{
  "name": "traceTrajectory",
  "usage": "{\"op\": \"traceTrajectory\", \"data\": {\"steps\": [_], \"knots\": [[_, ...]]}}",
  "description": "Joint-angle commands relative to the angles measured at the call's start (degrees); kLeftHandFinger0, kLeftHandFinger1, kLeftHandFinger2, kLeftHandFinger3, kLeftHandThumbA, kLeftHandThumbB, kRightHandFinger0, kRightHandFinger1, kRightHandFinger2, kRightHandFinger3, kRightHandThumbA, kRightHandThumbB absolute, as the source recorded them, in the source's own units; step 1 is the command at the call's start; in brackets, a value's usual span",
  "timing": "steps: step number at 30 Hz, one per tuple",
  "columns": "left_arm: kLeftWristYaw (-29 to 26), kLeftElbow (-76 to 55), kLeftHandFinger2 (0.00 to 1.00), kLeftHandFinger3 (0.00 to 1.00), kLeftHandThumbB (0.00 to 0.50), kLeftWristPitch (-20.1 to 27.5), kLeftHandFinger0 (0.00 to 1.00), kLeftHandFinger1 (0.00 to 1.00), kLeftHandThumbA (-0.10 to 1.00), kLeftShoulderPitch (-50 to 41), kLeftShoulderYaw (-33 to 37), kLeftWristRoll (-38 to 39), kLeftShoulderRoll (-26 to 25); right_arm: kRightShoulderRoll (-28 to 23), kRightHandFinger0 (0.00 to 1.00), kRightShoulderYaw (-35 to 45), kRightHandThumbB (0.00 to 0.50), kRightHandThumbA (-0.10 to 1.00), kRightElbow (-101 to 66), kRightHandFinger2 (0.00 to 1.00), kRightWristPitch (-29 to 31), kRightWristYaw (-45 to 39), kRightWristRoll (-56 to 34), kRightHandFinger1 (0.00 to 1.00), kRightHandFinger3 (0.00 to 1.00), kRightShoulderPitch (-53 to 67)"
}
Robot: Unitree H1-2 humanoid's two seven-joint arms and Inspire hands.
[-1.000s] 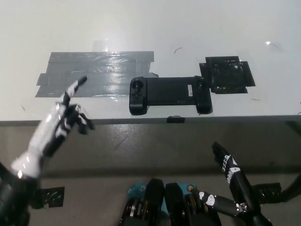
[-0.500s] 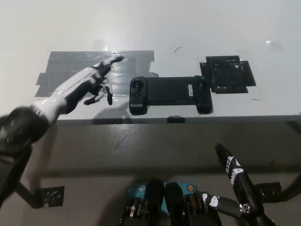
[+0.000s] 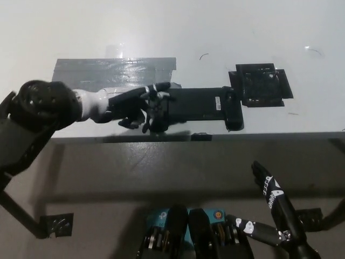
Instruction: A controller is being placed at the center of the desk near the left hand and the robot uses its left hand's index finger to press a button at the left area of the controller
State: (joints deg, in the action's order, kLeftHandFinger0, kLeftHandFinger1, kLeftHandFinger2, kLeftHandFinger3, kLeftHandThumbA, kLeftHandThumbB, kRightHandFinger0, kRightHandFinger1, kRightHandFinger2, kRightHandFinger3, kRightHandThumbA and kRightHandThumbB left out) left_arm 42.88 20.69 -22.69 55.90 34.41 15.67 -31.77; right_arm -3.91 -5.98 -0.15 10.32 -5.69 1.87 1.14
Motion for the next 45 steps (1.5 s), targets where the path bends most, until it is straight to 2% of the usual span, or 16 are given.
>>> {"op": "traceTrajectory", "data": {"steps": [1, 4, 13, 14, 17, 23, 28, 30, 35, 37, 38, 41, 43, 45], "knots": [[10.08, 2.27, 0.23, 1.00, 0.427, -4.23, 0.00, 0.00, 1.00, 6.93, 1.80, 2.15, -3.18, 0.55, 1.00, 1.12, 0.194, 0.93, -2.95, 1.00, 0.20, 1.26, 0.34, 1.00, 1.00, -1.97], [10.09, 4.71, 0.22, 1.00, 0.442, -4.23, 0.00, 0.00, 1.00, 7.87, 2.64, 2.42, -3.09, 0.71, 1.00, 1.15, 0.190, 0.93, -2.85, 1.00, 0.24, 1.15, 0.52, 1.00, 1.00, -2.21], [8.86, 7.55, 0.21, 1.00, 0.430, -4.23, 0.00, 0.00, 1.00, 8.78, 1.31, -0.95, -1.67, 0.61, 1.00, 1.47, 0.189, 0.91, -2.43, 1.00, 0.36, 0.60, 0.16, 1.00, 1.00, -2.84], [8.35, 8.21, 0.20, 1.00, 0.436, -4.23, 0.00, 0.00, 1.00, 8.66, 0.71, -1.33, -1.32, 0.54, 1.00, 1.39, 0.189, 0.91, -2.61, 1.00, 0.01, 0.45, 0.23, 1.00, 1.00, -2.79], [7.41, 11.03, 0.07, 1.00, 0.469, -4.23, 0.00, 0.00, 1.00, 8.99, -0.39, -1.54, -0.39, 0.52, 1.00, 1.43, 0.203, 0.90, -2.75, 1.00, -0.37, 0.58, 0.59, 1.00, 1.00, -2.82], [7.31, 12.28, 0.07, 1.00, 0.475, -4.23, 0.00, 0.00, 1.00, 9.22, -1.21, -3.92, 0.25, 0.40, 1.00, 1.43, 0.187, 0.88, -2.51, 1.00, 0.10, 0.38, 0.59, 1.00, 1.00, -3.23], [5.49, 11.59, 0.13, 1.00, 0.454, -4.23, 0.00, 0.00, 1.00, 8.04, -2.10, -6.28, 0.78, 0.49, 1.00, 1.38, 0.184, 0.86, -2.33, 1.00, 0.14, 0.27, 0.34, 1.00, 1.00, -3.37], [5.16, 10.98, 0.18, 1.00, 0.427, -4.23, 0.00, 0.00, 1.00, 7.46, -2.52, -6.89, 1.00, 0.47, 1.00, 1.36, 0.195, 0.86, -2.77, 1.00, -0.53, 0.37, 0.64, 1.00, 1.00, -3.15], [4.84, 10.38, 0.30, 1.00, 0.433, -4.23, 0.00, 0.00, 1.00, 7.38, -2.10, -9.99, 1.86, 0.45, 1.00, 1.39, 0.184, 0.85, -2.92, 1.00, -0.56, 0.43, 0.78, 1.00, 1.00, -3.47], [5.38, 11.10, 0.31, 1.00, 0.441, -4.23, 0.00, 0.00, 1.00, 7.19, -2.13, -10.20, 2.46, 0.44, 1.00, 1.40, 0.174, 0.85, -2.74, 1.00, 0.00, 0.45, 0.78, 1.00, 1.00, -3.56], [5.23, 11.28, 0.34, 1.00, 0.449, -4.23, 0.00, 0.02, 1.00, 6.98, -2.22, -10.25, 2.63, 0.42, 1.00, 1.39, 0.166, 0.84, -2.73, 1.00, 0.13, 0.41, 0.74, 1.00, 1.00, -3.57], [5.10, 12.06, 0.48, 1.00, 0.459, -4.23, 0.00, 0.15, 1.00, 6.20, -2.71, -10.05, 3.37, 0.28, 1.00, 1.35, 0.167, 0.84, -2.92, 1.00, -0.08, 0.26, 0.71, 1.00, 1.00, -3.59], [4.76, 12.13, 0.62, 1.00, 0.478, -4.23, 0.06, 0.27, 1.00, 5.65, -2.96, -10.61, 3.67, 0.16, 1.00, 1.34, 0.175, 0.84, -2.91, 1.00, 0.01, 0.09, 0.55, 1.00, 1.00, -3.70], [4.78, 12.33, 0.67, 1.00, 0.485, -4.23, 0.10, 0.33, 1.00, 5.30, -3.37, -10.78, 3.98, 0.12, 1.00, 1.37, 0.174, 0.84, -2.84, 1.00, 0.14, 0.13, 0.61, 1.00, 1.00, -3.76]]}}
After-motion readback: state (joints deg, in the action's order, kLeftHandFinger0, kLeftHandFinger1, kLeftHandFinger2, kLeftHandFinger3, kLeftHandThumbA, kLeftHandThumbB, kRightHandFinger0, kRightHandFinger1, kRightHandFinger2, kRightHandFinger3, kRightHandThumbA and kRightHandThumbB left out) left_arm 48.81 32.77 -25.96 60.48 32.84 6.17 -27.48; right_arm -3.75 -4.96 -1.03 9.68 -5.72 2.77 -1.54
